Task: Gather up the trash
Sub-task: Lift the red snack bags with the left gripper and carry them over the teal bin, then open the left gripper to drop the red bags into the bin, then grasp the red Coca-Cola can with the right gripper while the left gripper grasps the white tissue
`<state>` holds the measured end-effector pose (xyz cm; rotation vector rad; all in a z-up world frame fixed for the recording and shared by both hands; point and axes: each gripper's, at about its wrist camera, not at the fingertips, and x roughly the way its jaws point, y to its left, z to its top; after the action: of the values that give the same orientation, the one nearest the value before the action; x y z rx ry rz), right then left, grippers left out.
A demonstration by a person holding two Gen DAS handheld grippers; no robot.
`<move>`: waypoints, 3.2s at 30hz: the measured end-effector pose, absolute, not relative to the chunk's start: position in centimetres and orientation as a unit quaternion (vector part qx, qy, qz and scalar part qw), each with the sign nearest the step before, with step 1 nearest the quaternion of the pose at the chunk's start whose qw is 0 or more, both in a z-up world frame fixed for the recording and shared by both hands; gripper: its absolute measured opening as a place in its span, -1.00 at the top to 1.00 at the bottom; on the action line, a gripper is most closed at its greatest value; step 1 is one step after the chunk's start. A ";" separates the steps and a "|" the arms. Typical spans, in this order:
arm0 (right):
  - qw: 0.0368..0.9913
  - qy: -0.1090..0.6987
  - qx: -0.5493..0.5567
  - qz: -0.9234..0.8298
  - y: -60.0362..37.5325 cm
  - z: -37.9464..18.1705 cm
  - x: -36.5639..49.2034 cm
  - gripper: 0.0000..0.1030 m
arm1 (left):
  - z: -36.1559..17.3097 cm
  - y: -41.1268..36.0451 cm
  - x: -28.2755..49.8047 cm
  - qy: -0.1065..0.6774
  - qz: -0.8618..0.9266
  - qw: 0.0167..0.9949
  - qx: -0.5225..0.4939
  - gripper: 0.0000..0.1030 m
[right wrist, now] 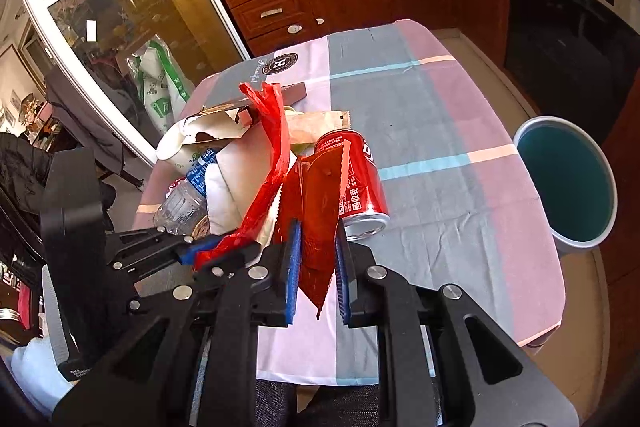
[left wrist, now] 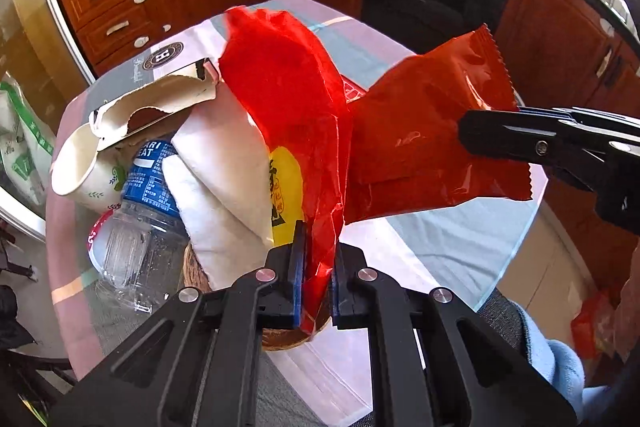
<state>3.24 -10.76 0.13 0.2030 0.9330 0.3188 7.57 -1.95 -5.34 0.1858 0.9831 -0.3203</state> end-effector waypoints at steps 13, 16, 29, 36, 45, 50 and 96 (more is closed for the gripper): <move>0.908 0.386 0.126 0.107 -17.2 4.3 1.8 0.72 | 3.2 -6.3 5.7 0.392 -0.209 0.892 0.084 0.88; 0.916 0.370 0.134 0.073 -20.4 5.3 1.6 0.72 | 4.1 -10.2 6.2 0.387 -0.252 0.882 0.096 0.88; 0.902 0.390 0.164 -0.087 -36.8 1.6 4.1 0.72 | -2.2 -31.3 13.8 0.465 -0.387 0.787 0.123 0.87; 0.871 0.448 0.164 -0.120 -41.0 -3.8 8.5 0.72 | -8.2 -36.6 19.7 0.537 -0.386 0.744 0.094 0.87; 0.845 0.490 0.185 -0.108 -43.2 -7.6 12.6 -0.04 | -10.8 -37.2 23.9 0.554 -0.345 0.753 0.088 -0.13; 0.850 0.479 0.186 -0.112 -43.1 -7.7 12.8 -0.45 | -10.0 -36.1 23.7 0.544 -0.332 0.766 0.085 -0.23; 0.828 0.539 0.102 0.116 -11.1 -5.7 11.8 -0.77 | -5.8 2.5 10.7 0.474 -0.155 0.866 -0.033 -0.92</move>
<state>11.77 -11.07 -5.66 0.2176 1.1432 0.2459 10.65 2.53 -5.79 -0.0699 0.9931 -0.3242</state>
